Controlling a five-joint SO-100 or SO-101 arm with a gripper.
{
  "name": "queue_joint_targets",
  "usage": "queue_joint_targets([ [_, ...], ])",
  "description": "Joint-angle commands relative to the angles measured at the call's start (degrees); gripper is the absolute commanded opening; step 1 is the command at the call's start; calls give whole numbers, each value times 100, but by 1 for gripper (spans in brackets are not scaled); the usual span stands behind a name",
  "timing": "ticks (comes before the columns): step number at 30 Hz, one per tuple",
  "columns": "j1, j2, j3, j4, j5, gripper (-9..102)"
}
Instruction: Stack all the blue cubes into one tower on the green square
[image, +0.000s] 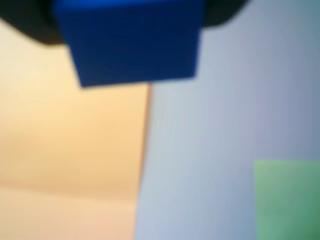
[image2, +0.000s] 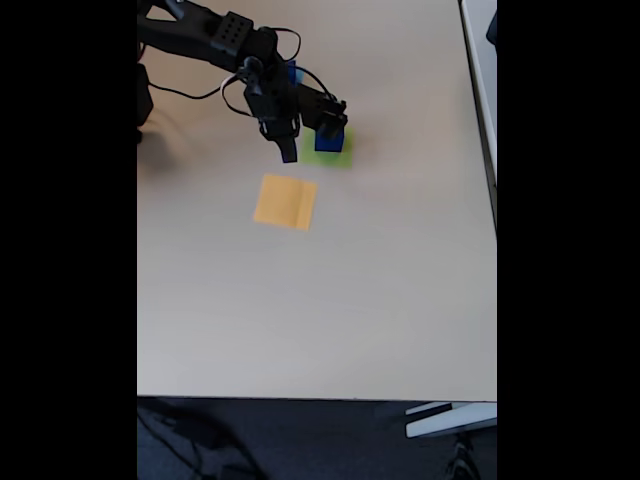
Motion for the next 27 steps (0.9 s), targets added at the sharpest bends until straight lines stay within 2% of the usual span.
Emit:
queue_joint_targets([
  [1, 149, 255, -18, -141, -26, 2],
  [13, 624, -325, -325, -325, -308, 1],
  [27, 703, -932, -835, -571, -378, 1],
])
